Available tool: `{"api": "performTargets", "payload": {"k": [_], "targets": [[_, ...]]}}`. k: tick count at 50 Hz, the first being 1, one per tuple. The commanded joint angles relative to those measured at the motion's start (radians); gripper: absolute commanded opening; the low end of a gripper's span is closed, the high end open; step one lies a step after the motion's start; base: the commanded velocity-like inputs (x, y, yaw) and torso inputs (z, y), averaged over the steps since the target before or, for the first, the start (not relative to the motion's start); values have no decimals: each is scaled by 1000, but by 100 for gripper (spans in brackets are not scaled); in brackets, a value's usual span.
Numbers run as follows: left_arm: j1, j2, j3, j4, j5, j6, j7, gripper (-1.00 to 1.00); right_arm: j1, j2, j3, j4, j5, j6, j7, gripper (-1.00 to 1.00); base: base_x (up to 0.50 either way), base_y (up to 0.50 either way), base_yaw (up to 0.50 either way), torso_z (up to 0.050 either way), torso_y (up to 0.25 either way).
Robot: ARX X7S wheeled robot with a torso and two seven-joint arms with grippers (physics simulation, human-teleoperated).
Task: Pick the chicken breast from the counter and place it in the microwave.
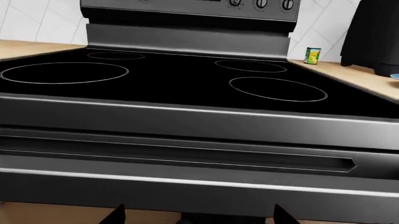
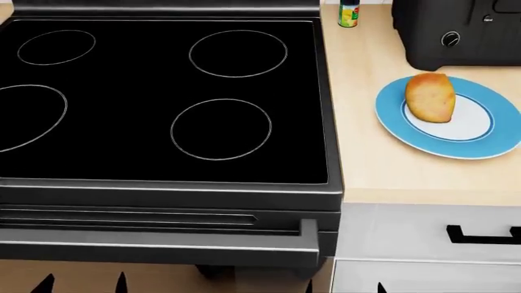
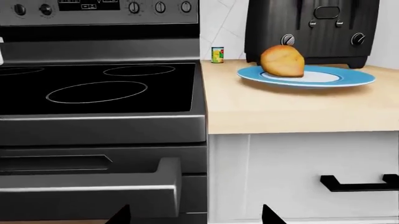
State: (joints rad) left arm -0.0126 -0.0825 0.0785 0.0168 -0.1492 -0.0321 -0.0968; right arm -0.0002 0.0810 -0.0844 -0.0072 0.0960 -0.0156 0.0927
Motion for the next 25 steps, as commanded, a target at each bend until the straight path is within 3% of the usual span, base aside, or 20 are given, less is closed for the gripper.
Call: {"api": "performTargets", "payload": {"k": [1,6,8,12,14,17,18,20,23,25], "targets": [[-10,-13,18,-19,-15,7,-10,100,10,13,-13,19,14,-11,15,100,0,0,0,50,0],[0,-31,21,52,-18,-2,-20,100,20,30,-18,-16,9,6,25,100,0,0,0,30,0],[-1,-49,-39,268,-152,-169,-49,100,18,57,-22,-190,-4,174,47,100,0,0,0,0,0],[-95,-172,-87,608,-332,-505,-78,100,20,140,-27,-616,58,471,6,100,0,0,0,0,0],[-179,-231,-164,738,-490,-696,-132,100,79,172,32,-825,144,688,8,100,0,0,0,0,0],[-271,-290,-237,856,-664,-847,-189,100,218,176,145,-1013,287,997,38,100,0,0,0,0,0],[-281,-296,-245,868,-684,-863,-198,100,240,180,157,-1034,310,1035,46,100,0,0,0,0,0],[-320,-312,-282,899,-785,-928,-243,100,303,290,156,-1039,515,1053,208,100,0,0,0,0,0],[-325,-339,-261,925,-750,-921,-237,100,348,409,145,-1039,757,1020,404,100,0,0,0,0,0],[-322,-340,-270,922,-758,-921,-241,100,356,455,113,-1038,800,990,458,100,0,-230,0,0,0]]}}
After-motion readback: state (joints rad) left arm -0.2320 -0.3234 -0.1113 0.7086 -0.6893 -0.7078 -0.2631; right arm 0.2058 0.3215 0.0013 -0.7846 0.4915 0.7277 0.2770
